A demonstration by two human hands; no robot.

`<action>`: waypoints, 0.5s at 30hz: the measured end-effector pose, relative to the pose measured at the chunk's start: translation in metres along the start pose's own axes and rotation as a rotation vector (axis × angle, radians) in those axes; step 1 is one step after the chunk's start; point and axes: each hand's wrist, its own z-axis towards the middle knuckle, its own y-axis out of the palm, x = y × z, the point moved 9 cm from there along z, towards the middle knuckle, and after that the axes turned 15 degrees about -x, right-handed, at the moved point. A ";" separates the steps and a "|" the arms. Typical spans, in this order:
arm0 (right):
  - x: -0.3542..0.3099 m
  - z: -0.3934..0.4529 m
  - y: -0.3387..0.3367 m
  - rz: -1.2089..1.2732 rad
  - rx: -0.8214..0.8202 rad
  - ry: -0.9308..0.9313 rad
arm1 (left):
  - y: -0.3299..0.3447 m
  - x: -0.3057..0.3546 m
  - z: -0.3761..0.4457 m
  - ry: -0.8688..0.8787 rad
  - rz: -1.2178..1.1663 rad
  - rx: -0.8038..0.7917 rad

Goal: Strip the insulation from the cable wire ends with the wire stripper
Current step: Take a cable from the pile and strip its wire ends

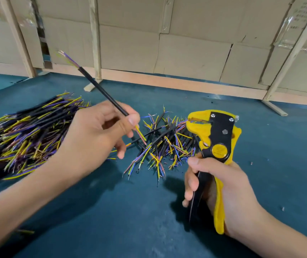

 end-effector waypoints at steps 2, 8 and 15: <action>0.001 0.001 0.008 -0.005 -0.082 -0.003 | 0.013 -0.010 -0.002 -0.039 -0.159 0.010; 0.007 0.003 0.027 0.094 -0.268 0.019 | 0.029 -0.022 -0.007 -0.125 -0.404 0.036; 0.005 0.005 0.027 0.078 -0.272 0.030 | 0.036 -0.022 -0.011 -0.161 -0.515 0.065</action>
